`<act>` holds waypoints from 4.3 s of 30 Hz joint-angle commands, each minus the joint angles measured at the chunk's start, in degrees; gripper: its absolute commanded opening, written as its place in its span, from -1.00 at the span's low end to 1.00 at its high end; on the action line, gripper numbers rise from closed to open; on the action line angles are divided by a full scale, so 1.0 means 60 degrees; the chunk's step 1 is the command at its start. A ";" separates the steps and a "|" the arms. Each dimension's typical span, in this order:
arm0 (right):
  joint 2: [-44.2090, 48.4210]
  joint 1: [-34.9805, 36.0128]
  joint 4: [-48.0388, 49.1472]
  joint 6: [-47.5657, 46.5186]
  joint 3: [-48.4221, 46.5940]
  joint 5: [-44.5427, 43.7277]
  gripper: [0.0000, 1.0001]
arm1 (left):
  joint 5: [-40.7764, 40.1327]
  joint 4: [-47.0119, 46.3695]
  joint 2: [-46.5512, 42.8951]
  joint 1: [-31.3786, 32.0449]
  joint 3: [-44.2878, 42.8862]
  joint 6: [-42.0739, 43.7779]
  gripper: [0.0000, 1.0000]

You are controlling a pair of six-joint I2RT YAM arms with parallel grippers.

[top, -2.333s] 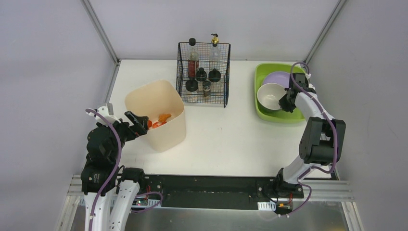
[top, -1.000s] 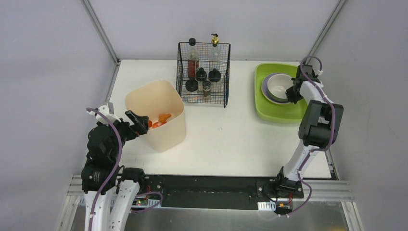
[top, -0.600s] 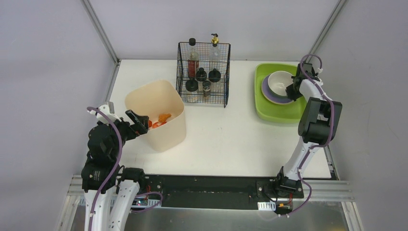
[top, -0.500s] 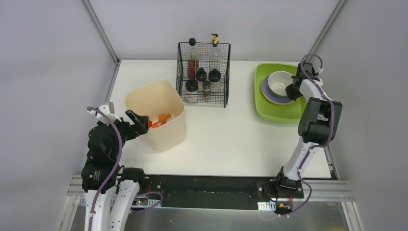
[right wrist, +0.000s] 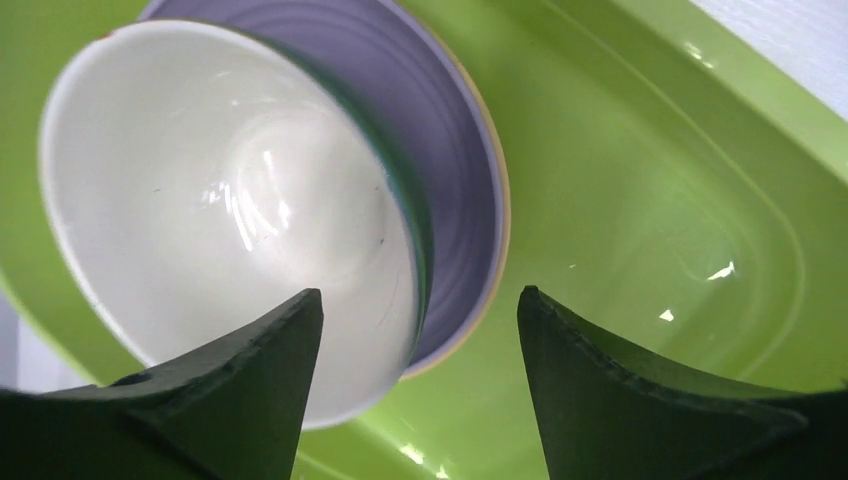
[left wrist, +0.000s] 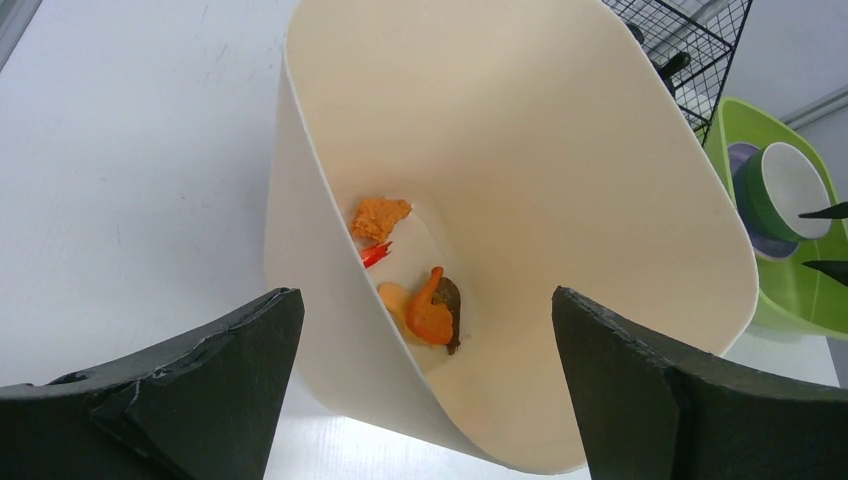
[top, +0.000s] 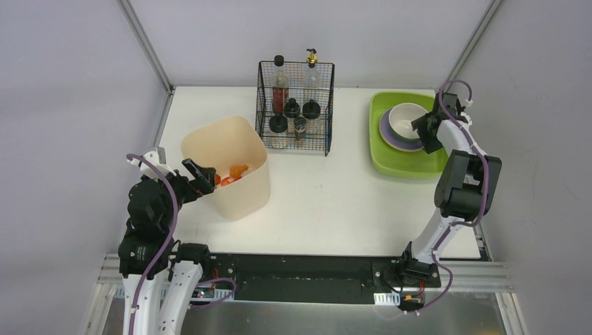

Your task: Clear the kitchen counter

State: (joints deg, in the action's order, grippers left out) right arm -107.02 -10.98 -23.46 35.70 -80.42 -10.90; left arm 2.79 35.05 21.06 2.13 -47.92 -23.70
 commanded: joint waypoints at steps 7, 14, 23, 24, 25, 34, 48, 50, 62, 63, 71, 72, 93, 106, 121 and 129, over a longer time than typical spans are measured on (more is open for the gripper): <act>0.3754 0.0871 0.0037 -0.0938 0.1177 -0.1848 0.76 | 0.0203 -0.0172 0.0123 -0.0113 -0.0003 -0.0148 0.99; 0.6602 0.2646 0.0507 -0.1302 0.2350 -0.2047 0.99 | 0.0181 -0.0172 0.0152 -0.0112 0.0003 -0.0124 0.99; 0.8347 0.5709 0.0700 -0.1807 0.3157 -0.1707 0.99 | 0.0273 -0.0172 0.0054 -0.0108 -0.0033 -0.0096 0.99; 0.8371 0.6009 0.0722 -0.1879 0.3218 -0.1682 0.99 | 0.0285 -0.0172 0.0040 -0.0110 -0.0051 -0.0100 0.99; 0.8363 0.6337 0.0725 -0.1985 0.3248 -0.1655 0.99 | 0.0301 -0.0169 0.0009 -0.0108 -0.0058 -0.0093 0.99; 0.9032 0.8489 0.1729 -0.2889 0.4177 -0.1716 0.99 | 0.0975 -0.0234 -0.0053 -0.0106 -0.0178 0.0077 0.99; 0.8113 0.9869 0.0905 -0.3314 0.3620 -0.2397 0.99 | 0.4553 -0.0931 -0.0656 -0.0092 -0.0659 -0.0428 0.96; 0.8022 0.9927 0.0827 -0.3298 0.3577 -0.2430 0.99 | 0.4992 -0.0845 -0.0717 -0.0099 -0.0845 -0.0791 0.98; 0.8185 0.9965 0.0617 -0.3333 0.3560 -0.2558 0.99 | 0.7055 -0.0568 -0.1358 -0.0092 -0.0585 -0.2417 0.85; 0.8200 0.9968 0.0622 -0.3342 0.3575 -0.2573 0.99 | 0.7228 -0.0568 -0.1369 -0.0092 -0.0607 -0.2463 0.83; 0.8064 0.9981 0.0605 -0.3300 0.3521 -0.2399 0.99 | 0.8496 -0.0987 -0.1069 -0.0095 -0.0894 -0.2888 0.79; 0.8026 0.9978 0.0584 -0.3301 0.3506 -0.2415 0.99 | 0.8513 -0.1049 -0.1017 -0.0092 -0.0852 -0.2903 0.79; 0.7334 0.9999 0.0308 -0.3233 0.3292 -0.2728 0.99 | 0.8313 -0.3124 0.0491 -0.0094 0.1787 -0.3455 0.72; 0.7299 1.0002 0.0298 -0.3200 0.3356 -0.2708 0.99 | 0.5339 -0.3057 0.1508 -0.0104 0.2039 -0.2602 0.74; 0.7370 1.0015 0.0309 -0.3177 0.3362 -0.2467 0.99 | 0.6597 -0.2029 0.1789 -0.0106 0.0703 -0.1988 0.74; 0.7432 1.0024 0.0552 -0.3224 0.3451 -0.1960 0.99 | 0.6345 -0.0232 0.1559 -0.0106 -0.0014 -0.0266 0.76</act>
State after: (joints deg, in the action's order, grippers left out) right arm -63.44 48.71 -21.74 16.45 -57.95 -24.73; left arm 40.21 27.70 31.44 2.13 -44.80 -33.01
